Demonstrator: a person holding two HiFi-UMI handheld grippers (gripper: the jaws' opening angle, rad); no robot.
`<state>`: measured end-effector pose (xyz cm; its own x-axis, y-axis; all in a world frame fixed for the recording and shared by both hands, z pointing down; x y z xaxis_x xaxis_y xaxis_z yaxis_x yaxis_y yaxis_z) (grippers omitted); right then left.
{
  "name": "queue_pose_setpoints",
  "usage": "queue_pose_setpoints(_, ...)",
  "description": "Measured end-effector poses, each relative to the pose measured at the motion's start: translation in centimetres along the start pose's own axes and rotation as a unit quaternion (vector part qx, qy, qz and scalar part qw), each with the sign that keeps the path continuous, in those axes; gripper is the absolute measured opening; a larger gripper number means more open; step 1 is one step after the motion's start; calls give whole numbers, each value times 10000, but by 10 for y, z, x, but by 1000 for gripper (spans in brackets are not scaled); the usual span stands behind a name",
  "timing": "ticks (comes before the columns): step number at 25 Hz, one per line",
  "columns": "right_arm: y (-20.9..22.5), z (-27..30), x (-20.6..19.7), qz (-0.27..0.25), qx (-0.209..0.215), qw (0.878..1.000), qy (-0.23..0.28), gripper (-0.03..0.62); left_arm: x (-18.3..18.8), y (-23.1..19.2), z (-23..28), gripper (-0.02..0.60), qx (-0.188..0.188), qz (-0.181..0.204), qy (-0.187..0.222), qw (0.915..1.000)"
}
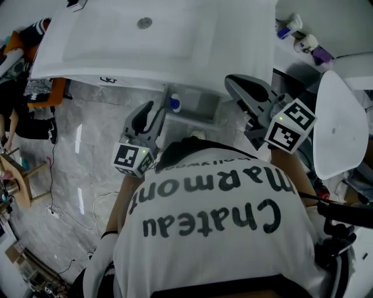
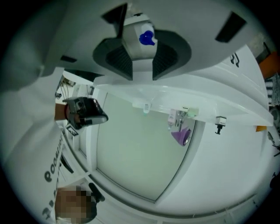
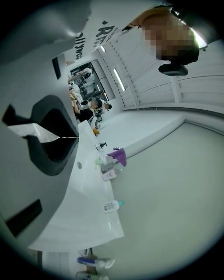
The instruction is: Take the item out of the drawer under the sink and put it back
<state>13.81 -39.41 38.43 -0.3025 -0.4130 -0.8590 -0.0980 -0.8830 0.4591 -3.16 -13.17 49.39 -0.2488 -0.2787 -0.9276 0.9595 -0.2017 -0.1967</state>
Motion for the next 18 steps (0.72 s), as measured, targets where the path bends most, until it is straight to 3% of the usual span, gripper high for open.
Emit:
queue_pose_setpoints(6, 15, -5, 1, 105, -139, 9998, -79, 11, -37, 3, 32, 166, -4, 527, -747, 9958)
queue_pose_setpoints(12, 14, -35, -4, 170, -371, 9991, -122, 11, -73, 16, 45, 222, 201, 660, -1388, 9879)
queue_pose_setpoints(18, 18, -36, -11, 293, -563, 9979, -124, 11, -101, 17, 62, 261, -82, 818, -1964, 9771)
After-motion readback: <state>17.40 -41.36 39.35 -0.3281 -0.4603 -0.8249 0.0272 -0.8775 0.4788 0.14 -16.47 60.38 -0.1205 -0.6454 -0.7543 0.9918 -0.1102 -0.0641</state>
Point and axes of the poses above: the fingertips, and each gripper's own axes: z forward along the fingers, y to its right, x out of its top, the point moved 10 cm from there along -z, backward along the fingers, and after that the axes turned 3 degrees about x, right-handed, at the moved point
